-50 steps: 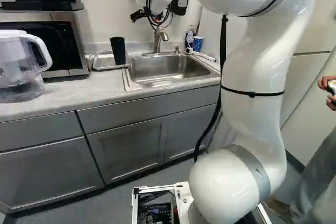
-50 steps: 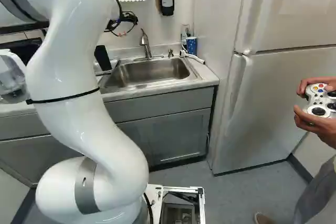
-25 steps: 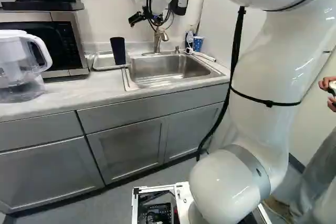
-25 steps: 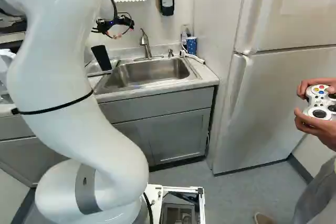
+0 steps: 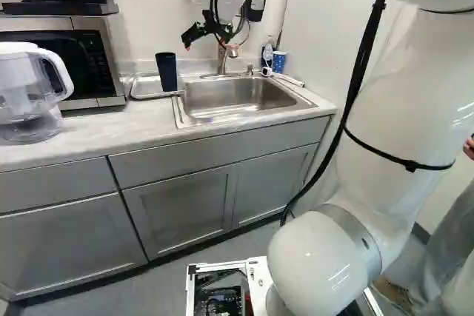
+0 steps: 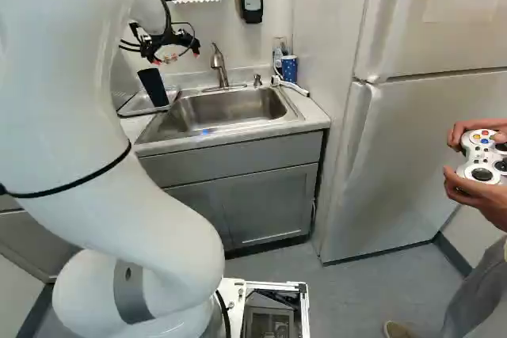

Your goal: Rinse the cup and place it in the tray

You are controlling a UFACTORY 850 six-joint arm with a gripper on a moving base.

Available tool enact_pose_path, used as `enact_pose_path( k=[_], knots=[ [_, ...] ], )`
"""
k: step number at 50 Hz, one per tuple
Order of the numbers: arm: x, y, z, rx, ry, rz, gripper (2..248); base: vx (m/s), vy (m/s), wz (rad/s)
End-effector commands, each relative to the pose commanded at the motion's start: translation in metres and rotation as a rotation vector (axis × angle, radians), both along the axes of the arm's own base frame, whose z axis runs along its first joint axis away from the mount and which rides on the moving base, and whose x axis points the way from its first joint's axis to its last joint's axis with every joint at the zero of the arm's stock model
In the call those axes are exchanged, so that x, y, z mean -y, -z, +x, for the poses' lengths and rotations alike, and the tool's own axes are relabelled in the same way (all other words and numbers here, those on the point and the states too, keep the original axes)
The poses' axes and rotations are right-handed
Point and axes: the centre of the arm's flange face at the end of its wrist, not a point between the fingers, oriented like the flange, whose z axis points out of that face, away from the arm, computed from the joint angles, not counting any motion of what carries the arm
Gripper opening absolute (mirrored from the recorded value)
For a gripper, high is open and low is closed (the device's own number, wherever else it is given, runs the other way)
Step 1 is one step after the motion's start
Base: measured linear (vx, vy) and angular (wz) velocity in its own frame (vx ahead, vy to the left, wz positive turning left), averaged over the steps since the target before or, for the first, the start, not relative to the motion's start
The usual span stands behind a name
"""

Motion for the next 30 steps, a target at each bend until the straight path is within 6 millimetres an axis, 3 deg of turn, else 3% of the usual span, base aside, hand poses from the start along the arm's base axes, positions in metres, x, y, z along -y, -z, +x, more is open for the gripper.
enact_pose_path(
  k=[30],
  knots=[
    [0.046, 0.012, -0.046, -0.17, 0.072, -0.014, 247, 0.0, 0.0, 0.0]
  ],
)
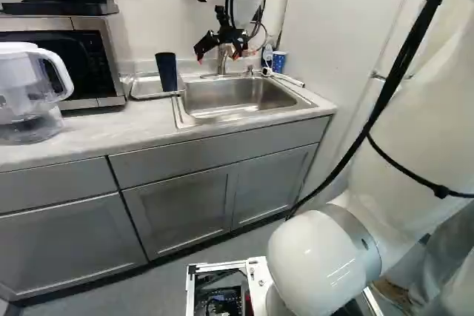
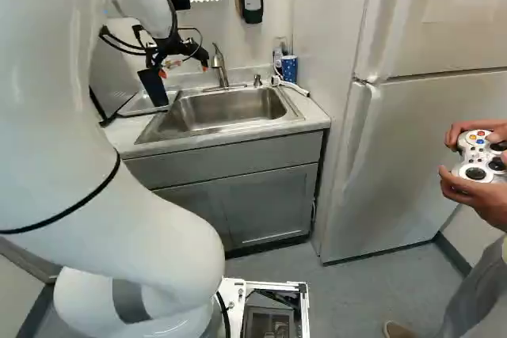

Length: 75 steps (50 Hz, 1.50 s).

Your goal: Rinse the cup and place it in the tray

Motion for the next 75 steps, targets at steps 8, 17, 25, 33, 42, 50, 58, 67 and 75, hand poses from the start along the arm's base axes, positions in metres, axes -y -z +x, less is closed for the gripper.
enact_pose_path(
  k=[8, 17, 25, 33, 42, 50, 58, 67, 75],
  knots=[
    [0.014, 0.003, -0.008, -0.039, 0.028, 0.002, 247, 0.0, 0.0, 0.0],
    [0.029, 0.005, -0.016, -0.077, 0.058, 0.006, 247, 0.0, 0.0, 0.0],
    [0.042, 0.007, -0.022, -0.098, 0.086, 0.008, 247, 0.0, 0.0, 0.0],
    [0.053, 0.007, -0.025, -0.097, 0.109, 0.01, 247, 0.0, 0.0, 0.0],
    [0.053, 0.007, -0.025, -0.097, 0.109, 0.01, 247, 0.0, 0.0, 0.0],
    [0.053, 0.007, -0.025, -0.097, 0.109, 0.01, 247, 0.0, 0.0, 0.0],
    [0.053, 0.007, -0.025, -0.097, 0.109, 0.01, 247, 0.0, 0.0, 0.0],
    [0.053, 0.007, -0.025, -0.097, 0.109, 0.01, 247, 0.0, 0.0, 0.0],
    [0.053, 0.007, -0.025, -0.097, 0.109, 0.01, 247, 0.0, 0.0, 0.0]
  ],
)
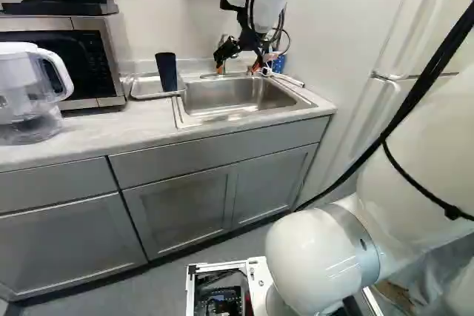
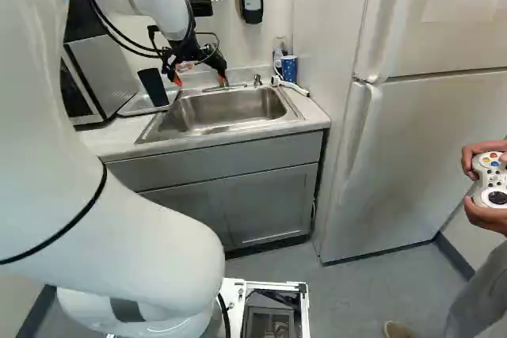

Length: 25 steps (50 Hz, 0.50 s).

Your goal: Rinse the cup and place it in the tray

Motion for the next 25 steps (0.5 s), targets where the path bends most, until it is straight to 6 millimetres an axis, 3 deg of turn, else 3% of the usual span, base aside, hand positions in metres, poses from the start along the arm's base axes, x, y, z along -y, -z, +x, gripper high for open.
enact_pose_path(
  k=[25],
  knots=[
    [0.0, 0.0, 0.0, 0.0, 0.0, 0.0, 247, 0.0, 0.0, 0.0]
  ],
)
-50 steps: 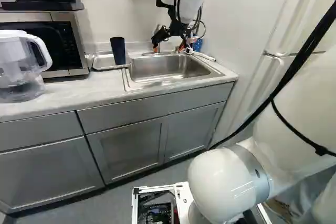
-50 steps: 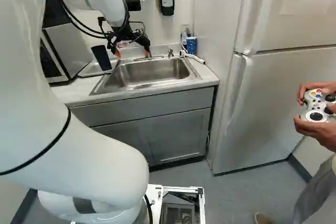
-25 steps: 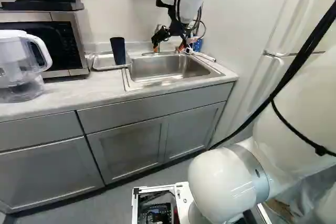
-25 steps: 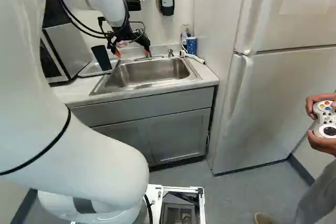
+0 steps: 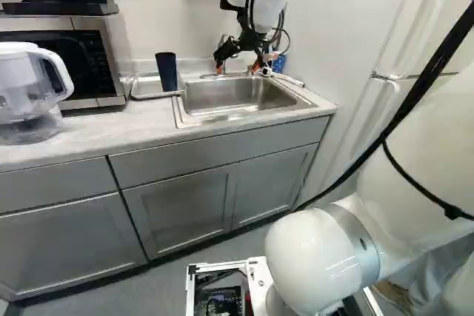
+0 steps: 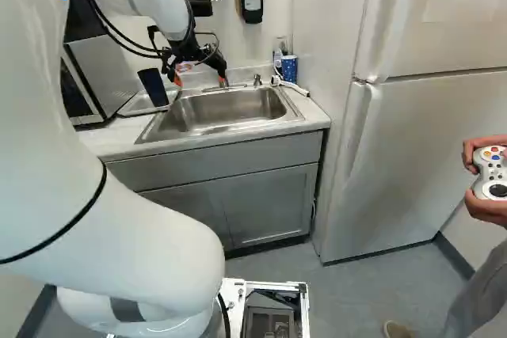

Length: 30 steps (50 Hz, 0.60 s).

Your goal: Rinse the cup and place it in the tray

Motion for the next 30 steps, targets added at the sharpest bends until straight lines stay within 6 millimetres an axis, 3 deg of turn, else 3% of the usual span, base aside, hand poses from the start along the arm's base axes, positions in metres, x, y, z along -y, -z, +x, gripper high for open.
enact_pose_path(
  k=[30],
  knots=[
    [0.0, 0.0, 0.0, 0.0, 0.0, 0.0, 247, -0.056, 0.001, 0.013]
  ],
)
